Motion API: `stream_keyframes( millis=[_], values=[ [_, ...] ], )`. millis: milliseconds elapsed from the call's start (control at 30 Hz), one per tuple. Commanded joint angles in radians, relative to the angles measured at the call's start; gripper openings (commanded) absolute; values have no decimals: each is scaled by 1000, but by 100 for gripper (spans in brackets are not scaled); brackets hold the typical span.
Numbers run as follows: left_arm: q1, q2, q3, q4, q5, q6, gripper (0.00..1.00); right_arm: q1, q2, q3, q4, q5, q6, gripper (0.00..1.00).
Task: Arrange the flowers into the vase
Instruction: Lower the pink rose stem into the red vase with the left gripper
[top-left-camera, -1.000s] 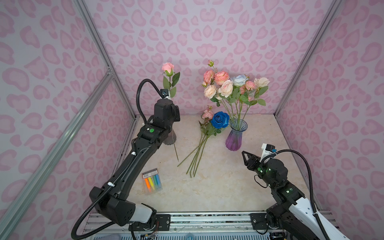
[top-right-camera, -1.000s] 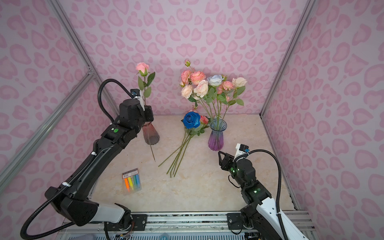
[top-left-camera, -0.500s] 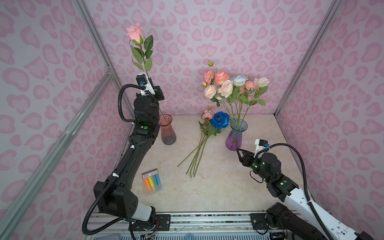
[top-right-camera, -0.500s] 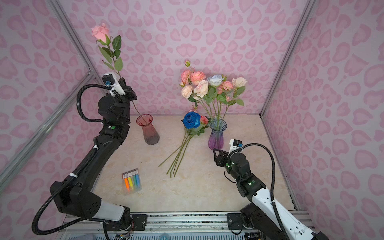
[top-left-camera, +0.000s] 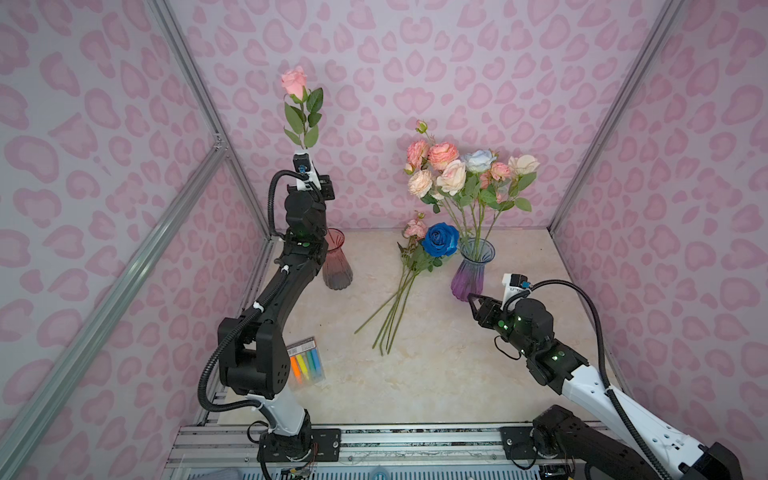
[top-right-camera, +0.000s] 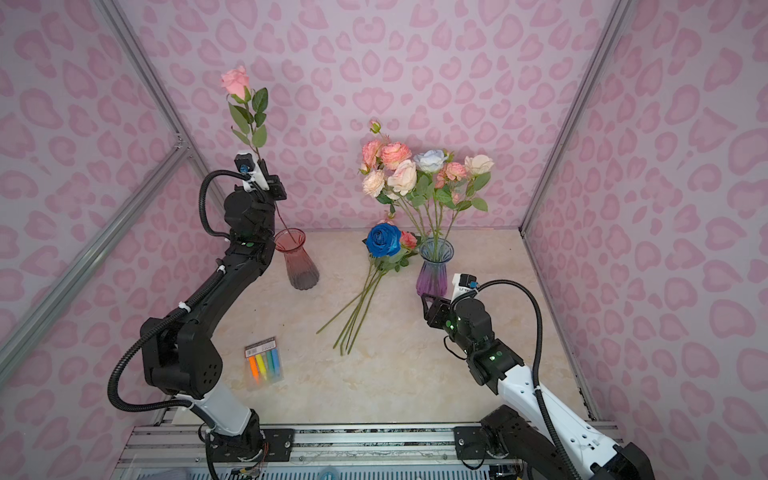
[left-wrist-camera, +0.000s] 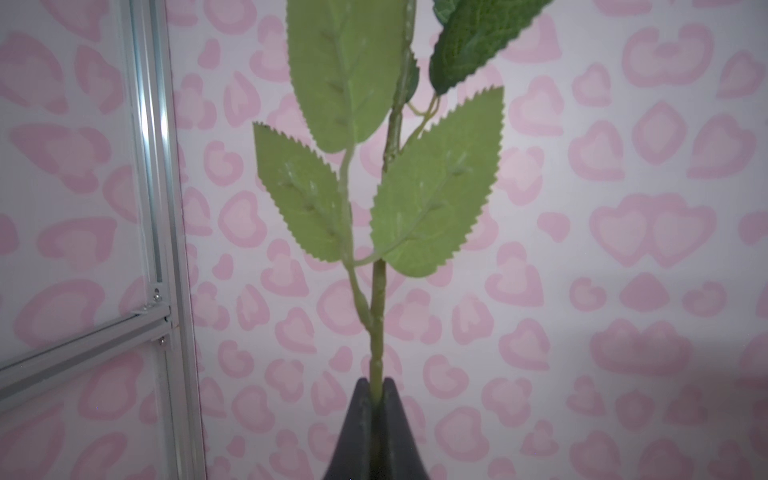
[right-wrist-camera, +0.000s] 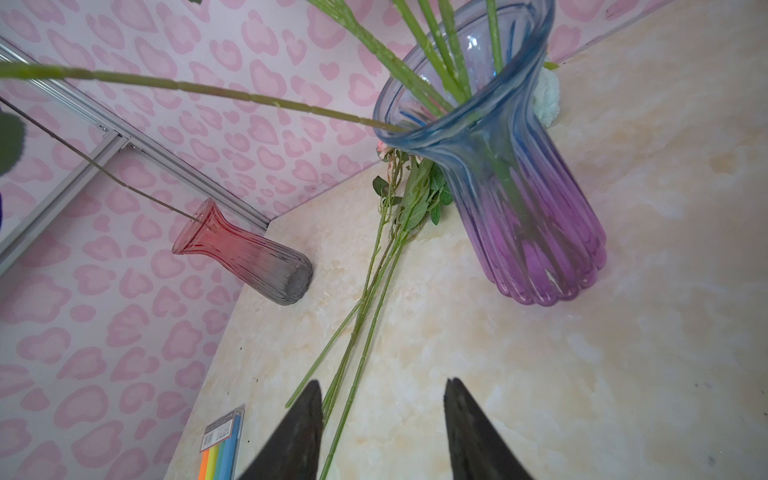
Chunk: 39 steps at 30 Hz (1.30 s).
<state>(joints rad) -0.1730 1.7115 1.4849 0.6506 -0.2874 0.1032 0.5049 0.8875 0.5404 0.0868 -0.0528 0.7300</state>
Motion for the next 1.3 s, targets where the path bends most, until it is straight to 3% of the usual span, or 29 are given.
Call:
stream_keyframes(
  millis=[0, 333, 433, 500, 600, 700, 933, 1167, 1267],
  values=[
    [5, 11, -50, 15, 17, -32, 3, 2, 18, -7, 40, 0, -4, 49],
    [7, 47, -81, -257, 25, -80, 14, 8, 17, -17, 51, -10, -2, 49],
    [7, 29, -85, -324, 27, -86, 42, 8, -1, -20, 43, -10, 1, 49],
    [6, 10, -86, -364, 27, -91, 54, 10, -15, -23, 41, -11, 0, 49],
    [7, -38, -106, -388, 21, -96, 61, 12, -27, -25, 39, -12, 0, 49],
    [13, -96, -102, -453, -74, -156, 69, 23, -35, -19, 37, -11, -4, 49],
    [114, -35, 137, -966, 42, -268, 59, 81, -100, -3, -43, 97, -59, 49],
    [162, 114, 299, -1256, 238, -359, 57, 81, -117, 3, -71, 107, -72, 49],
    [162, 175, 366, -1331, 225, -370, 54, 81, -111, 4, -70, 107, -73, 49]
  ],
)
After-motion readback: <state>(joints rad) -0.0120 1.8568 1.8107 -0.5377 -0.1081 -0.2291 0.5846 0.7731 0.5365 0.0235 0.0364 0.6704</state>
